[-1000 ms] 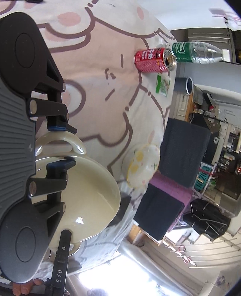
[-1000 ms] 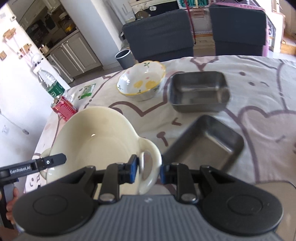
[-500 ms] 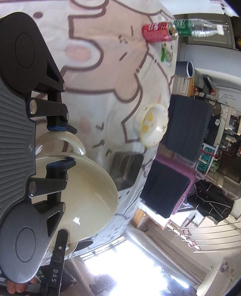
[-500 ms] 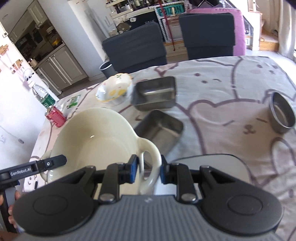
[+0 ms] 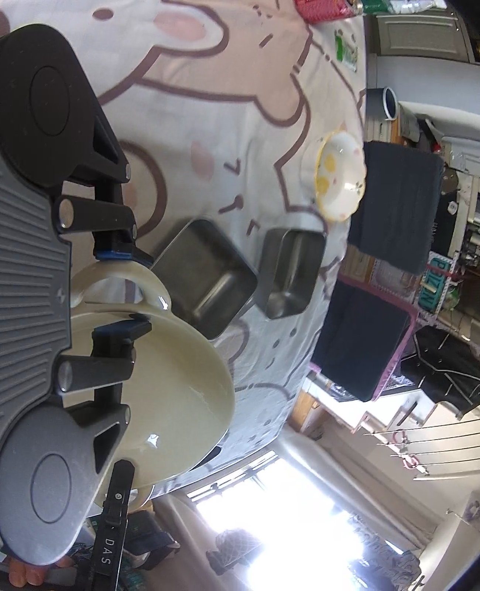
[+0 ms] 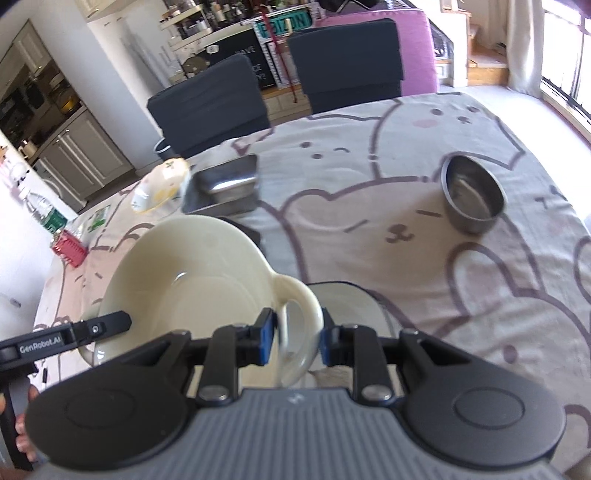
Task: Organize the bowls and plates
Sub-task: 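Carry the cream two-handled bowl with both grippers across the tablecloth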
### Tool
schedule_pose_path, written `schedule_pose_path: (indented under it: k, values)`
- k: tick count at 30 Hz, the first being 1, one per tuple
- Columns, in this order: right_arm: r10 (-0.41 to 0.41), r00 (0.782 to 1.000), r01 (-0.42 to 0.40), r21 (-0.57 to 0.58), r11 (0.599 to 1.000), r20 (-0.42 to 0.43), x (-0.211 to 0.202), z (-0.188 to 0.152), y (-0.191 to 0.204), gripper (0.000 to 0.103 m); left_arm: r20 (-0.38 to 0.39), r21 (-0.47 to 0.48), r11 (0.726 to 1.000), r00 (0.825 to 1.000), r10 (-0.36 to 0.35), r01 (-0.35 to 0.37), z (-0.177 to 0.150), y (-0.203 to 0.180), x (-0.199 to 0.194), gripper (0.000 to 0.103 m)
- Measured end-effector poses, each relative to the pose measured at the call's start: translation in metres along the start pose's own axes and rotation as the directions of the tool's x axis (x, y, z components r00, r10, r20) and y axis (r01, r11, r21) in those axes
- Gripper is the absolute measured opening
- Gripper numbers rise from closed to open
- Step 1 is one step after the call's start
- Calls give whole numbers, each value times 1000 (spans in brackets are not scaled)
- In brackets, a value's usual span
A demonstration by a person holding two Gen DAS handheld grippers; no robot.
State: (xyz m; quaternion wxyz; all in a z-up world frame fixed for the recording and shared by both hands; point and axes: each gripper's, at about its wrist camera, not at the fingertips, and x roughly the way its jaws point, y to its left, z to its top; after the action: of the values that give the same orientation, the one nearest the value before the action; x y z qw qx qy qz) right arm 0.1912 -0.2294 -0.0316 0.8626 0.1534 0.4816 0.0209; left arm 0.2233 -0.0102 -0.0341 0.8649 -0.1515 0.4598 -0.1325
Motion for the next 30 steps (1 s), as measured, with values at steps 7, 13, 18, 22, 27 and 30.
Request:
schedule_pose_path:
  k: [7,13,18,22,27,30]
  values:
    - [-39,999,40,13,999,-35,8,-6,-20,29,-65,-14,1000,998,-8,7,-11,-11,23,32]
    - [-70,994,70,-4,998,-79,20,-11,-27,30,-108,-25,1000,994,1,-4,-17,-12,40,33]
    - [-95,991,93,-25,995,-99,24,-11,-27,30,-135,-15,999,990,30,-32,-22,-12,52,35]
    - [-113,987,109,-39,993,-118,34,-11,-27,30,-156,-40,999,987,27,-34,-23,-8,61,35]
    - [-136,982,129,-55,990,-129,40,-8,-27,30,-175,-27,998,984,44,-49,-26,-9,70,37]
    - [-148,980,141,-59,988,-136,44,-8,-28,30,-189,-28,998,981,49,-55,-27,-9,75,37]
